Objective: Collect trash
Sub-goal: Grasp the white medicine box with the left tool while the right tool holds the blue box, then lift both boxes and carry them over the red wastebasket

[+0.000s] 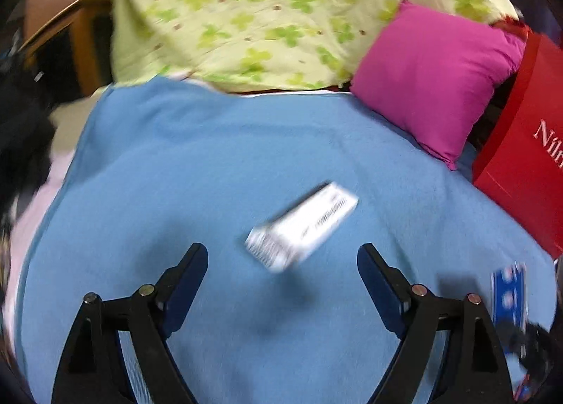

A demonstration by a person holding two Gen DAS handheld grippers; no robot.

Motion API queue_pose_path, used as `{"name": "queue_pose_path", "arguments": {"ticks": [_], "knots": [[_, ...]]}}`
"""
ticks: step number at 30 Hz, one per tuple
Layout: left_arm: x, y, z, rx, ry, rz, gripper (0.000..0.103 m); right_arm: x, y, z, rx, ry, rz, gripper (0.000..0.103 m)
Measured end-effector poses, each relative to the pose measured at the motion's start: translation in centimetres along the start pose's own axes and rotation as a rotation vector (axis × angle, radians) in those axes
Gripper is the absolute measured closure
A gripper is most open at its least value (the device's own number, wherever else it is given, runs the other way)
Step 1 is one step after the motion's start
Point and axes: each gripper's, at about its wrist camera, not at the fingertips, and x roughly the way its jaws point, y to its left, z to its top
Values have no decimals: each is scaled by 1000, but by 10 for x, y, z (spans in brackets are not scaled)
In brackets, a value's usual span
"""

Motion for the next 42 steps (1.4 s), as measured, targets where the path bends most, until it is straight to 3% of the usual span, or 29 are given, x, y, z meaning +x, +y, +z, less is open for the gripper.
{"name": "queue_pose_path", "arguments": {"ticks": [3, 6, 12, 15, 20, 26, 31, 42], "knots": [[33, -12, 18, 42, 51, -24, 16, 2, 0, 0, 0, -3, 16, 40], [60, -22, 23, 93, 92, 1, 16, 1, -2, 2, 14, -12, 31, 40], [95, -17, 17, 81, 183, 7, 16, 5, -5, 2, 34, 1, 42, 40], [93, -16, 12, 92, 193, -52, 49, 6, -3, 2, 23, 3, 36, 40], [65, -19, 6, 114, 151, -79, 52, 3, 1, 1, 1, -19, 18, 40], [-9, -13, -11, 77, 67, -50, 52, -11, 6, -3, -14, -51, -12, 40], [-56, 0, -32, 25, 36, -39, 52, -51, 5, -16, 33, -85, 0, 40], [-110, 4, -65, -40, 7, -57, 52, -134, 8, -18, 43, -197, 2, 40]]}}
